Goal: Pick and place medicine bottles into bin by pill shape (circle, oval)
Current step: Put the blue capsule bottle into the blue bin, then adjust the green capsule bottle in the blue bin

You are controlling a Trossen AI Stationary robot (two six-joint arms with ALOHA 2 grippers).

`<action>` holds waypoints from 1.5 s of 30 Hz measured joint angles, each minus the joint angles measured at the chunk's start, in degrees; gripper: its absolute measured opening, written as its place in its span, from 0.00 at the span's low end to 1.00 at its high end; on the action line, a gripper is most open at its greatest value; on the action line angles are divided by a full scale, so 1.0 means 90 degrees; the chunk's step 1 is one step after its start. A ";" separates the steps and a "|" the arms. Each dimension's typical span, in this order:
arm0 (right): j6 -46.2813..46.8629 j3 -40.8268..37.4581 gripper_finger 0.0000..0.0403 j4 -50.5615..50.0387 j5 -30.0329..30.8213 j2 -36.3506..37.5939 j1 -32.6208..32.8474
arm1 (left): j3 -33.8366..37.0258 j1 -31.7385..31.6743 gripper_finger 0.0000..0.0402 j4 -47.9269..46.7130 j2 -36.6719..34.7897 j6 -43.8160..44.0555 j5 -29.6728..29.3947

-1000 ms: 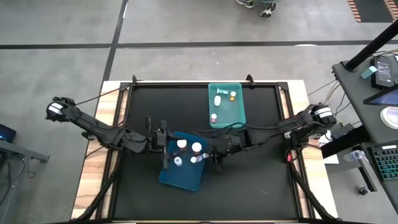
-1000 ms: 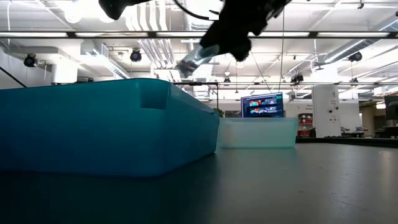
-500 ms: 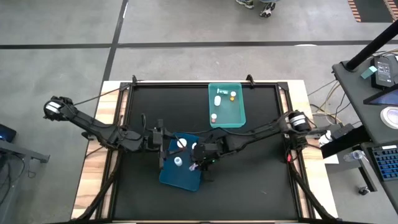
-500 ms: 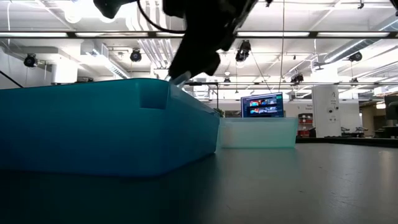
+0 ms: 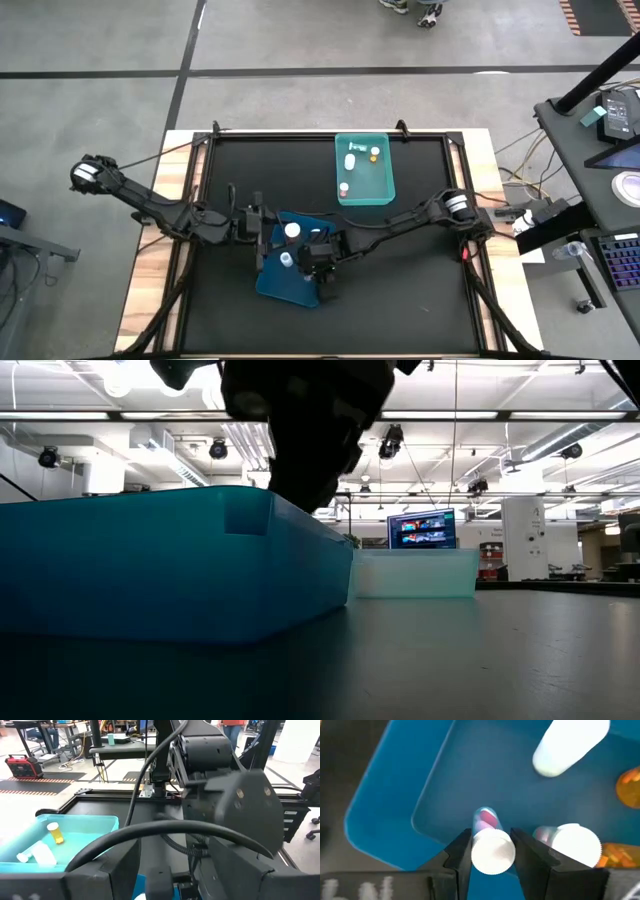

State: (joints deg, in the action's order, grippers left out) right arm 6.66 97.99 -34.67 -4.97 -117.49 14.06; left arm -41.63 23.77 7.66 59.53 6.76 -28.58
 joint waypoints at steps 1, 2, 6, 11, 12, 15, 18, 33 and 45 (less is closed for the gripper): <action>-0.0016 0.0087 0.29 -0.0109 0.0002 -0.0068 0.0010 | 0.0000 0.0000 0.55 0.0002 0.0000 0.0000 -0.0002; -0.0030 0.0170 0.29 -0.0175 0.0002 -0.0127 0.0021 | 0.0000 0.0000 0.55 0.0002 0.0000 0.0000 -0.0002; -0.0082 0.0375 0.30 -0.0258 0.0002 -0.0280 0.0037 | 0.0000 0.0000 0.55 0.0017 0.0000 0.0000 -0.0002; -0.0088 0.0420 0.36 -0.0276 0.0002 -0.0294 0.0034 | 0.0000 0.0000 0.55 0.0030 0.0000 0.0004 -0.0007; -0.0089 0.0432 0.38 -0.0279 0.0002 -0.0294 0.0034 | 0.0000 0.0000 0.55 0.0032 0.0000 0.0005 -0.0008; -0.0110 0.0450 0.45 -0.0263 0.0000 -0.0265 0.0037 | 0.0000 -0.0002 0.55 0.0036 0.0000 0.0019 -0.0029; -0.0119 0.0450 0.50 -0.0259 0.0000 -0.0206 0.0036 | 0.0000 -0.0002 0.55 0.0041 0.0000 0.0018 -0.0029; -0.0317 0.0442 0.54 -0.1163 0.0000 0.0331 0.0202 | 0.0000 0.0005 0.55 0.0035 0.0045 0.0316 -0.0024; 0.0033 -0.0834 0.44 -0.1521 0.0406 0.1682 0.0544 | 0.0000 0.0160 0.55 0.0053 0.0717 0.0950 0.0464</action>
State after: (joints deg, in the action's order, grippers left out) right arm 6.96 90.48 -48.36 -1.32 -102.35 18.96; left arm -41.63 25.21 8.14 65.98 15.32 -24.41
